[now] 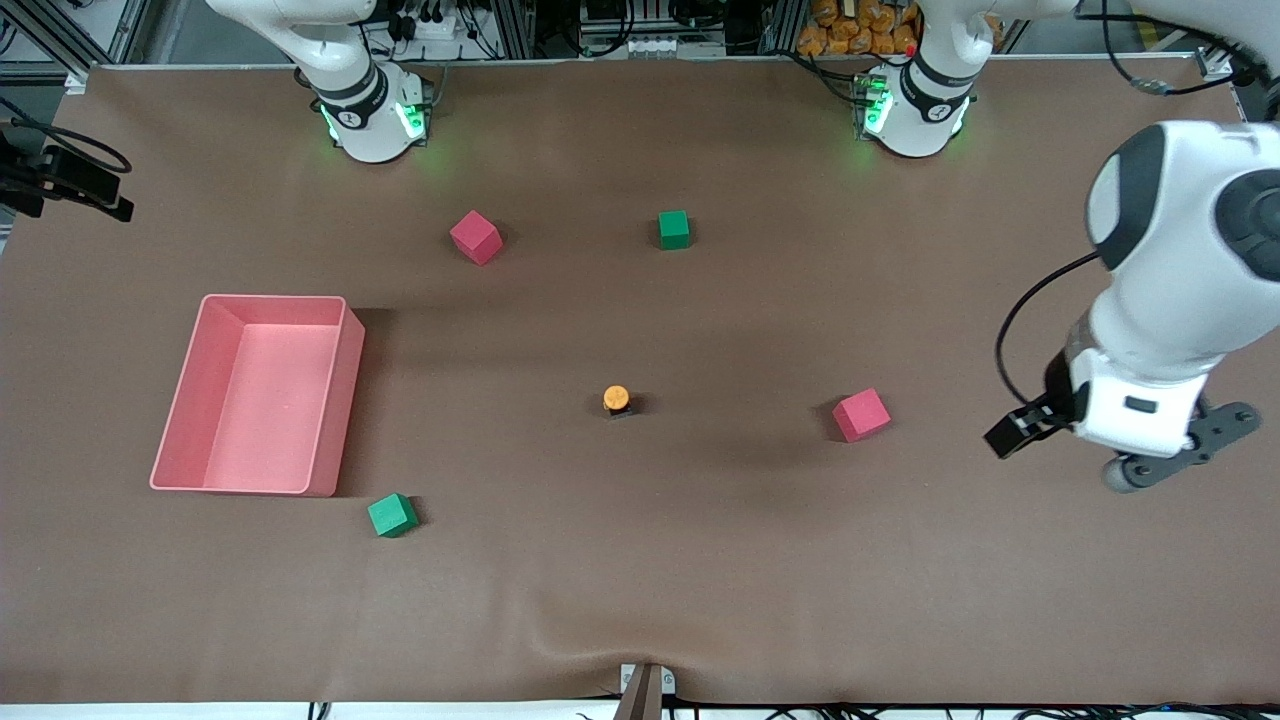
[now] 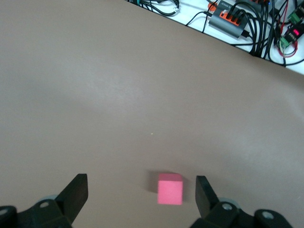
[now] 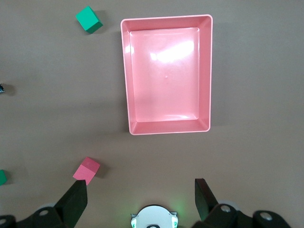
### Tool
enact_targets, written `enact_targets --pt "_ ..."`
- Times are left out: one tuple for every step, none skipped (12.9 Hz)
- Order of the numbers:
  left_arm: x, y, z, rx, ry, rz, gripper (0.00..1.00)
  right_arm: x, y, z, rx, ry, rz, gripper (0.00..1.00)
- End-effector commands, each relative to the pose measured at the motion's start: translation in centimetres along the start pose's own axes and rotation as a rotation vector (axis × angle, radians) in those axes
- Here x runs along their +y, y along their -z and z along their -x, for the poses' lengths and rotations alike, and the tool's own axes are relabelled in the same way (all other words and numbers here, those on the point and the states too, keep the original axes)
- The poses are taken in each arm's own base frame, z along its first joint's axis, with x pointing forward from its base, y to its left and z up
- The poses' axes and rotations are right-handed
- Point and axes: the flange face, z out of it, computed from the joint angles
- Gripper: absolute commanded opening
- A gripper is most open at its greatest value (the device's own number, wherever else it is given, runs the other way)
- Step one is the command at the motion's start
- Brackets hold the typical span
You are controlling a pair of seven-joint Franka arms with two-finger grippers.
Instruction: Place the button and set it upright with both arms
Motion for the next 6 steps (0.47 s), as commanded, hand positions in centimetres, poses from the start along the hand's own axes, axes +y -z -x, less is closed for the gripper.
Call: enact_targets --pt "-2.5 2.5 0.9 -0.034 -0.106 -0.011 1.00 0.3 0.4 0.7 0.008 -0.007 -0.010 1.00" --pt "-3.0 3.1 1.1 -0.041 -0.136 -0.012 1.00 0.3 0.3 0.7 0.006 -0.007 -0.010 1.00" --pt "-4.2 4.4 1.2 -0.043 -0.167 -0.003 1.00 0.4 0.4 0.7 0.009 -0.010 -0.011 1.00" --pt "-4.9 5.3 1.7 -0.054 -0.213 0.002 1.00 0.4 0.4 0.6 0.008 -0.011 -0.011 1.00" --pt "-5.8 6.1 2.2 -0.065 -0.236 0.017 1.00 0.6 0.4 0.6 0.008 -0.016 -0.011 1.00" --pt "-6.6 6.5 3.0 -0.091 -0.246 0.044 1.00 0.8 0.4 0.6 0.008 -0.019 -0.011 1.00"
